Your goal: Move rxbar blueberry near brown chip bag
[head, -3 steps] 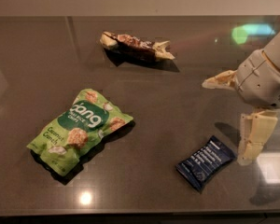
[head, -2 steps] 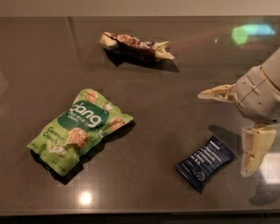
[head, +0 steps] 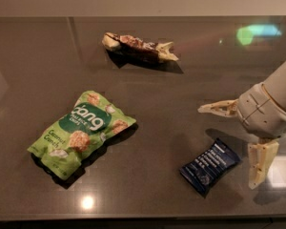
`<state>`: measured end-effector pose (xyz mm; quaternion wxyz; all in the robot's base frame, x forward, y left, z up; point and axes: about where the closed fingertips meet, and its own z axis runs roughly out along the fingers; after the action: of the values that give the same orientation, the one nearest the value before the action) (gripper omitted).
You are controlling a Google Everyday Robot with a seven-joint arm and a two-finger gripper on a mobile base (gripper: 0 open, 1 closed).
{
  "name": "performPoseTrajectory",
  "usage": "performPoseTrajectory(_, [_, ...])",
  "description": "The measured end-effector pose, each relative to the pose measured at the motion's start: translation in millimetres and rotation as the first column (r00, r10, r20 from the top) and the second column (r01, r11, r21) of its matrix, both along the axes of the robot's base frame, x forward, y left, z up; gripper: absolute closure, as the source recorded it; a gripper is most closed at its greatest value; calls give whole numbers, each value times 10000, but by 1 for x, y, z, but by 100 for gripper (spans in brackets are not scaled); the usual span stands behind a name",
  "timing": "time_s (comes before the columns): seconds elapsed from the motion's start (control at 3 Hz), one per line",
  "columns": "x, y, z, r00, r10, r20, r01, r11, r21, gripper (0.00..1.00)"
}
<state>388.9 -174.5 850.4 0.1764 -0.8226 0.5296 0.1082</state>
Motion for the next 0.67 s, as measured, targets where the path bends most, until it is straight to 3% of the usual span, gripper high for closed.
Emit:
performPoseTrajectory(0.33, [-3,-1,-10,9994,284,-177,-285,9996,-7,0])
performPoseTrajectory(0.67, [-5,0,-19,9980,435,-457,-440,9990,-87,15])
